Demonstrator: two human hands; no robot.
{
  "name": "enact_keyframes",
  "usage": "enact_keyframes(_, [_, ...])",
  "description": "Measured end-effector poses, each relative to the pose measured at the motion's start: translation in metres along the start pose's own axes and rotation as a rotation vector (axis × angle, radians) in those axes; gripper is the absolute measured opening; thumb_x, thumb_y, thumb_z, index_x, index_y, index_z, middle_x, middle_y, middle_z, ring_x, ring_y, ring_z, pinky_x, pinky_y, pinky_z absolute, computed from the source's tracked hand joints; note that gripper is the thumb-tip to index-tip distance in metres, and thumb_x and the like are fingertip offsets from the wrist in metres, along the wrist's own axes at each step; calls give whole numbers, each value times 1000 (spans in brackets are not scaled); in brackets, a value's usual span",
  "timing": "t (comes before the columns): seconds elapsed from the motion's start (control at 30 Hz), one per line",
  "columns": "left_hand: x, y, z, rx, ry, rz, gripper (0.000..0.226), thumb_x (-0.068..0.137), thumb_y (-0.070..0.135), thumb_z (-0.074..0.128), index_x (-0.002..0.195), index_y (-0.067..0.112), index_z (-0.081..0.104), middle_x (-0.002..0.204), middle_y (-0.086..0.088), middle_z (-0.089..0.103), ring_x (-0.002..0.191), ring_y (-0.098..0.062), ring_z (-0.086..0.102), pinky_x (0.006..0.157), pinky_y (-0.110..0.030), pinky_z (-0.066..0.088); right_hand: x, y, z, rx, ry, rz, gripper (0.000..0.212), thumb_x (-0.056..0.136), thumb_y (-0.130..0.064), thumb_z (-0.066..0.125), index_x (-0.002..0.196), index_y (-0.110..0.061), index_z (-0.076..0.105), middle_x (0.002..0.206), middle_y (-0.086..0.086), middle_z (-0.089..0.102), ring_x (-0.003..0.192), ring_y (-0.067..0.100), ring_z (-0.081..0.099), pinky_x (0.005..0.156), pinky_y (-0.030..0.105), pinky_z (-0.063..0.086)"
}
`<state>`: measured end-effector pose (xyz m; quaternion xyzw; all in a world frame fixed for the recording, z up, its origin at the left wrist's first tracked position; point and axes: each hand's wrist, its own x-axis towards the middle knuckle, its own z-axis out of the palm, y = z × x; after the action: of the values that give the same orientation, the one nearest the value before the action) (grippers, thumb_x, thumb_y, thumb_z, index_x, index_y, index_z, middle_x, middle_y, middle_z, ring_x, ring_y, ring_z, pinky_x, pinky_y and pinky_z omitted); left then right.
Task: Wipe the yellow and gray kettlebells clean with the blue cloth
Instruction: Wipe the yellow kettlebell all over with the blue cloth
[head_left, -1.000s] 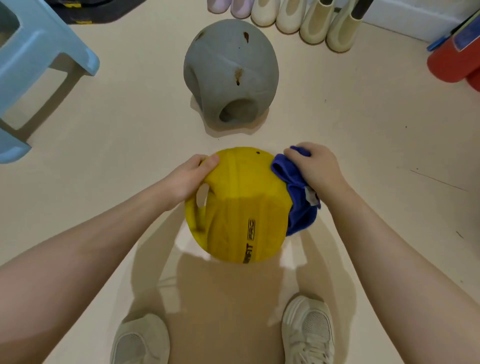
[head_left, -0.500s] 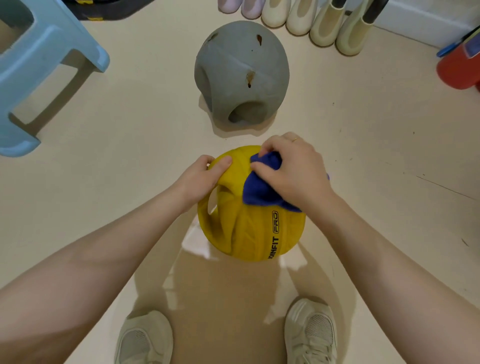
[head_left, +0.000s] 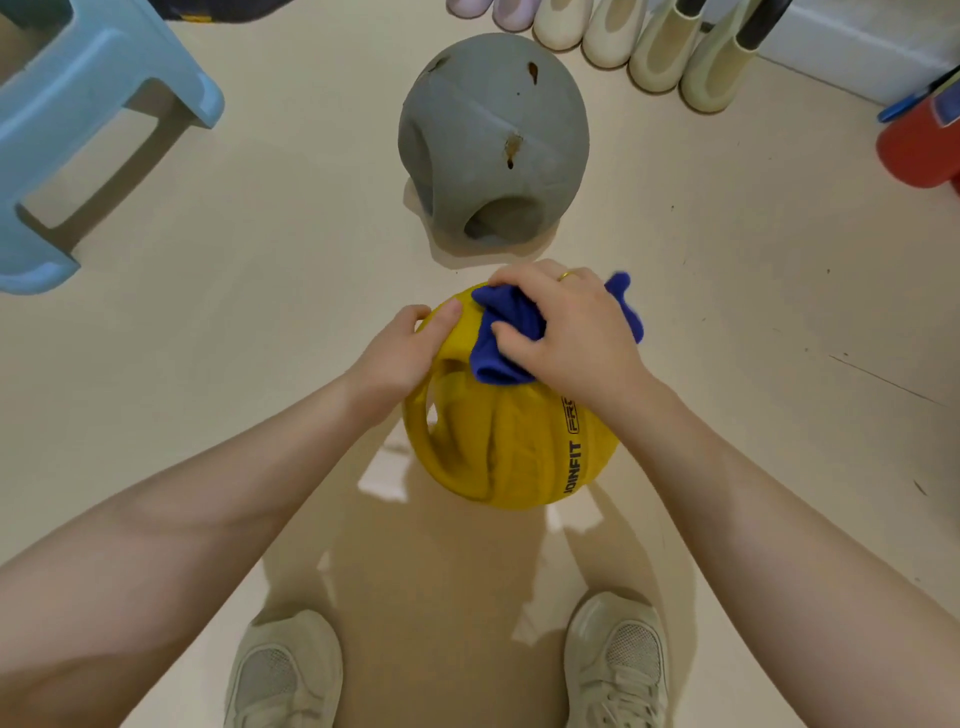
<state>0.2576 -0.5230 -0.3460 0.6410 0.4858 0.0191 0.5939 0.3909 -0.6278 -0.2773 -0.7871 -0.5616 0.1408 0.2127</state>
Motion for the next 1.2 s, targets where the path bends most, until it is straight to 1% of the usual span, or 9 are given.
enact_keyframes(0.13, [-8,-8,-4,-43,-146,141,60,95,42,45,147,30,18,142,6,36,122,-15,43,96,-29,40,24,7,-1,-38,40,116,25,84,-26,55,108,-21,59,100,3,60,89,27,54,75,41,49])
enact_keyframes(0.3, [-6,-14,-9,170,-129,310,69,88,36,49,148,25,18,139,5,42,119,-21,49,99,-33,40,-4,-13,-2,-139,-106,-227,20,80,-19,55,98,-18,64,94,2,60,82,22,49,69,31,37])
enact_keyframes(0.47, [-3,-7,-2,150,-138,306,67,88,45,48,147,31,20,143,2,39,122,-16,44,102,-34,39,16,22,-11,-74,73,136,26,80,-20,58,104,-19,66,104,5,60,90,25,53,72,30,39])
enact_keyframes(0.6, [1,4,4,177,-104,316,70,82,48,46,146,31,23,145,-2,40,127,-14,41,102,-27,32,-6,7,-9,-124,8,-143,20,72,-21,55,85,-15,69,91,6,60,70,20,48,59,29,38])
enact_keyframes(0.7, [3,5,6,170,-98,331,62,93,36,51,147,27,23,145,1,39,121,-4,37,97,-20,28,-14,9,-12,-177,-117,-329,24,73,-28,48,80,-18,69,85,3,61,66,21,49,54,28,40])
enact_keyframes(0.83, [10,8,13,78,-75,286,59,91,46,51,144,35,29,146,5,41,127,-11,41,105,-30,35,1,28,-23,-52,99,-77,25,73,-24,54,88,-15,72,88,5,62,71,18,49,56,31,46])
enact_keyframes(1.0, [14,18,18,-18,-86,255,57,78,62,51,131,43,42,127,12,56,115,-11,54,101,-44,44,-29,26,-18,-213,-100,-408,23,74,-24,46,74,-15,66,79,4,61,57,21,46,52,27,38])
enact_keyframes(1.13, [19,24,23,7,-38,260,37,83,58,50,119,50,47,120,15,59,112,-11,55,100,-44,44,-19,38,-21,-178,-14,-355,21,76,-22,49,79,-13,68,82,9,60,60,25,50,55,30,42])
enact_keyframes(1.2, [19,29,29,0,9,239,45,82,63,48,122,44,47,123,11,58,113,-15,55,100,-45,44,-17,45,-24,-126,91,-269,22,75,-20,52,84,-12,70,85,10,61,65,26,55,60,29,43])
